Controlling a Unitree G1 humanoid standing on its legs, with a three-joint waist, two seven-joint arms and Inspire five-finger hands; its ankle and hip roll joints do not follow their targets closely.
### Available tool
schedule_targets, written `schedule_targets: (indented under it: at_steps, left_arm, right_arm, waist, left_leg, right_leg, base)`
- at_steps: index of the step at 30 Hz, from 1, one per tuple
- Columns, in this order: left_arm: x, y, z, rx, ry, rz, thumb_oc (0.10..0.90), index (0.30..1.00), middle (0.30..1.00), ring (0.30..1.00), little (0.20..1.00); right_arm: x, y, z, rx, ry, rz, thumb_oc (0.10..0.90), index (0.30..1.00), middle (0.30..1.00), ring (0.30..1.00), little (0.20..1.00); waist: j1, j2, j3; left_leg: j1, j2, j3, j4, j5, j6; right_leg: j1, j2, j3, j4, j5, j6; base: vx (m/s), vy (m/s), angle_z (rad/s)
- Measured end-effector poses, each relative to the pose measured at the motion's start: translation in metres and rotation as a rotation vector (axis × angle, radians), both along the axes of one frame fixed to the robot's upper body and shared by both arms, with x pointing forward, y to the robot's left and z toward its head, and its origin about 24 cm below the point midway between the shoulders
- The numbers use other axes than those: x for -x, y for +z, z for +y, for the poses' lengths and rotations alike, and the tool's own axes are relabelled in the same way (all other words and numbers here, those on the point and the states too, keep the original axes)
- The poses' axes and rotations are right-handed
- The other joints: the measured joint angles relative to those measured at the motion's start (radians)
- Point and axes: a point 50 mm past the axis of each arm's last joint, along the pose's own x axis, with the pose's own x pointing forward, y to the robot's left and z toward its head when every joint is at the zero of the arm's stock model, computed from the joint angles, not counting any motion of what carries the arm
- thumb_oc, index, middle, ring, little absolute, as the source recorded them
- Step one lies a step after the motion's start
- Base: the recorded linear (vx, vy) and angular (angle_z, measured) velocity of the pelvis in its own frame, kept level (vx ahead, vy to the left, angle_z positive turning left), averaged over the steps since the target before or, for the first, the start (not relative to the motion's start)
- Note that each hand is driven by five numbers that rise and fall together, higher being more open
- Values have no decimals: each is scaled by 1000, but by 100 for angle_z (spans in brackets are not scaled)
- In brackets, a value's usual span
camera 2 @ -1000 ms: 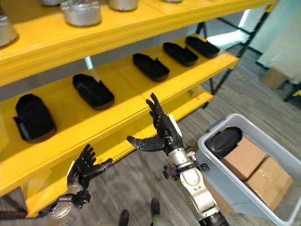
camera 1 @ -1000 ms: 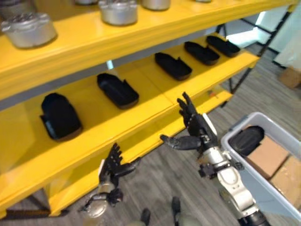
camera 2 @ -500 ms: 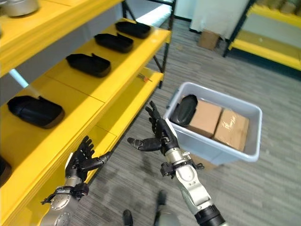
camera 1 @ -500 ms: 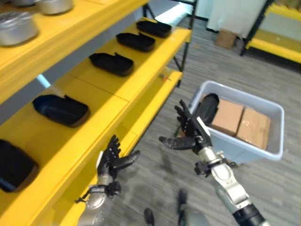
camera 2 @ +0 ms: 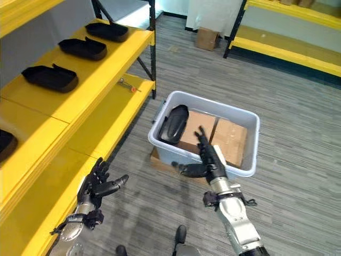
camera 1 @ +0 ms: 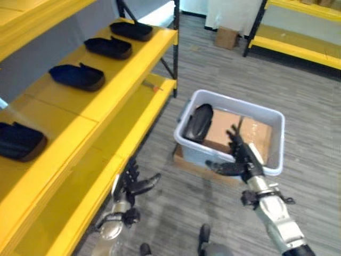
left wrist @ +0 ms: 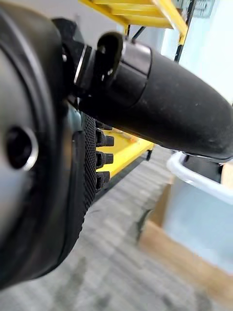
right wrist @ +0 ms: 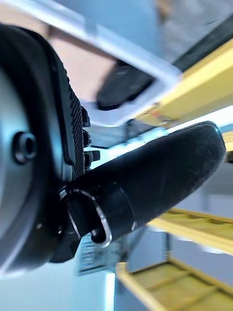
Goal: Move parts from the plastic box to the shelf.
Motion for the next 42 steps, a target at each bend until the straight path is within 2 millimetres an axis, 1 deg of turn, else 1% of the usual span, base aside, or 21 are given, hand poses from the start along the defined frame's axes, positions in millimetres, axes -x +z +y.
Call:
schedule_targets:
  at_steps: [3, 4, 5, 6, 8, 9, 10, 11, 13, 16, 18, 19, 22, 25, 29, 30, 32, 35, 38, 40, 42]
  left_arm:
    - [1, 0, -3, 4, -13, 0, 900, 1000, 1000, 1000, 1000]
    - [3, -2, -3, 4, -13, 9, 900, 1000, 1000, 1000, 1000]
    - [6, -5, -4, 6, -16, 22, 900, 1000, 1000, 1000, 1000]
    - [8, -7, -5, 8, -19, 28, 900, 1000, 1000, 1000, 1000]
    - [13, -12, -5, 10, -17, 55, 900, 1000, 1000, 1000, 1000]
    - [13, -12, -5, 6, -17, 57, 900, 1000, 1000, 1000, 1000]
    - [14, -14, -5, 7, -17, 64, 900, 1000, 1000, 1000, 1000]
    - [16, -16, -4, 7, -16, 75, 900, 1000, 1000, 1000, 1000]
    - [19, -23, -2, 6, -13, 108, 900, 1000, 1000, 1000, 1000]
    - [25, -31, -2, 17, -7, 143, 900, 1000, 1000, 1000, 1000]
    - [21, -27, 1, 7, -9, 126, 900, 1000, 1000, 1000, 1000]
    - [18, -22, 3, -7, -19, 107, 900, 1000, 1000, 1000, 1000]
    - [10, -11, 12, -46, -21, 65, 900, 1000, 1000, 1000, 1000]
    - [4, 4, 23, -82, -4, 2, 900, 1000, 1000, 1000, 1000]
    - [9, 1, 30, -104, 11, 23, 900, 1000, 1000, 1000, 1000]
    - [10, 0, 29, -107, 4, 29, 900, 1000, 1000, 1000, 1000]
    - [12, -2, 29, -107, 3, 39, 900, 1000, 1000, 1000, 1000]
    - [21, -9, 32, -115, 9, 76, 900, 1000, 1000, 1000, 1000]
    - [24, -12, 35, -114, 21, 89, 900, 1000, 1000, 1000, 1000]
    - [28, -18, 35, -97, 47, 109, 900, 1000, 1000, 1000, 1000]
    - [30, -19, 34, -91, 49, 112, 900, 1000, 1000, 1000, 1000]
  right_arm:
    - [5, -3, 0, -3, 4, 9, 900, 1000, 1000, 1000, 1000]
    - [6, -5, 1, -6, 6, 16, 900, 1000, 1000, 1000, 1000]
    - [9, -7, 0, -10, 4, 19, 900, 1000, 1000, 1000, 1000]
    - [9, -7, 0, -10, 2, 20, 900, 1000, 1000, 1000, 1000]
    - [10, -8, 0, -11, 4, 24, 900, 1000, 1000, 1000, 1000]
    - [12, -10, -1, -22, -2, 30, 900, 1000, 1000, 1000, 1000]
    - [16, -17, -2, -27, -10, 56, 900, 1000, 1000, 1000, 1000]
    - [16, -19, -2, -27, -8, 64, 900, 1000, 1000, 1000, 1000]
    - [15, -20, -1, -26, -6, 71, 900, 1000, 1000, 1000, 1000]
    - [21, -24, -4, -27, -7, 87, 900, 1000, 1000, 1000, 1000]
    - [29, -29, -2, -40, 4, 110, 900, 1000, 1000, 1000, 1000]
    - [34, -31, 0, -54, 9, 118, 900, 1000, 1000, 1000, 1000]
    - [41, -37, 10, -91, 41, 140, 900, 1000, 1000, 1000, 1000]
    - [40, -36, 14, -92, 69, 137, 900, 1000, 1000, 1000, 1000]
    - [29, -28, 18, -87, 87, 105, 900, 1000, 1000, 1000, 1000]
    - [29, -27, 17, -84, 87, 105, 900, 1000, 1000, 1000, 1000]
    - [29, -28, 20, -85, 98, 107, 900, 1000, 1000, 1000, 1000]
    - [26, -25, 27, -82, 137, 97, 900, 1000, 1000, 1000, 1000]
    - [26, -27, 26, -74, 134, 105, 900, 1000, 1000, 1000, 1000]
    - [28, -29, 26, -73, 132, 115, 900, 1000, 1000, 1000, 1000]
    - [40, -41, 22, -78, 114, 173, 900, 1000, 1000, 1000, 1000]
  waist:
    - [15, 2, 1]
    - [27, -1, 3]
    - [32, -10, 6]
    - [45, -18, 11]
    - [49, -17, 14]
    - [47, -15, 14]
    - [54, -20, 18]
    - [60, -12, 19]
    - [72, -1, 26]
    - [88, 50, 24]
    - [81, 16, 17]
    - [69, 1, 12]
    - [59, 2, 12]
    - [69, -6, 5]
    - [77, 2, 3]
    - [79, -2, 4]
    - [79, -6, 3]
    - [76, -10, 2]
    - [71, -13, 1]
    - [53, -20, 4]
    - [54, -59, -5]
  left_leg:
    - [-145, 23, -134, 287, 54, -42]
    - [-175, 21, -145, 329, 31, -51]
    - [-196, -34, -195, 331, -31, -60]
    - [-197, -106, -244, 271, -66, -37]
    - [-239, -138, -225, 199, -56, -13]
    - [-243, -136, -222, 106, -50, -4]
    - [-244, -99, -217, -107, 4, -14]
    - [-238, -80, -254, -214, 33, -28]
    - [-244, -63, -308, -263, 57, -33]
    - [-140, -71, -288, -259, 108, 8]
    - [-124, -136, -210, -229, 149, 28]
    - [-117, -177, -193, -231, 147, 64]
    - [-66, -231, -150, -252, 138, 125]
    - [-56, -259, -129, -250, 101, 156]
    - [-30, -261, -76, -235, 70, 196]
    - [-8, -262, -62, -235, 57, 212]
    - [9, -267, -42, -237, 42, 210]
    - [28, -290, 0, -254, 33, 205]
    - [28, -300, 10, -252, 11, 191]
    - [33, -307, -3, -253, 9, 190]
    - [57, -306, -31, -251, 1, 173]
  right_leg:
    - [18, 17, 6, 0, -33, -47]
    - [24, 17, 17, 0, -37, -55]
    - [24, 10, 42, 0, -42, -58]
    - [22, -7, 50, 0, -30, -65]
    - [28, 0, 60, -2, -37, -66]
    - [34, 8, 57, -2, -49, -66]
    - [49, 27, 74, -2, -58, -42]
    - [54, 45, 88, -6, -68, -32]
    - [69, 55, 135, -9, -81, -27]
    - [128, 35, 250, -7, -112, 15]
    - [140, -47, 267, -6, -130, 17]
    - [141, -88, 264, 3, -110, 30]
    - [122, -153, 267, 67, -82, 55]
    - [97, -171, 270, 110, -55, 84]
    - [-57, -183, 278, 392, -13, 141]
    - [-122, -199, 257, 517, -34, 154]
    - [-137, -204, 213, 480, -54, 152]
    - [-148, -199, 179, 243, -51, 152]
    - [-144, -221, 208, -2, 73, 172]
    - [-142, -235, 240, -13, 114, 177]
    - [-90, -229, 239, -13, 126, 169]
  base:
    - [138, -93, -15]
    - [148, -17, -23]
    - [86, 2, -36]
    - [141, 19, -43]
    - [225, 65, -31]
    - [365, 224, -7]
    - [413, 273, -21]
    - [417, 282, -40]
    - [310, 249, -73]
    - [435, 445, -132]
    - [274, 332, -69]
    - [224, 301, -22]
    - [124, 202, -16]
    - [120, 306, -18]
    - [58, 208, -38]
    - [110, 146, -22]
    - [111, 55, -30]
    - [104, -52, -39]
    - [222, -174, -21]
    - [158, -172, 20]
    - [154, -173, 49]
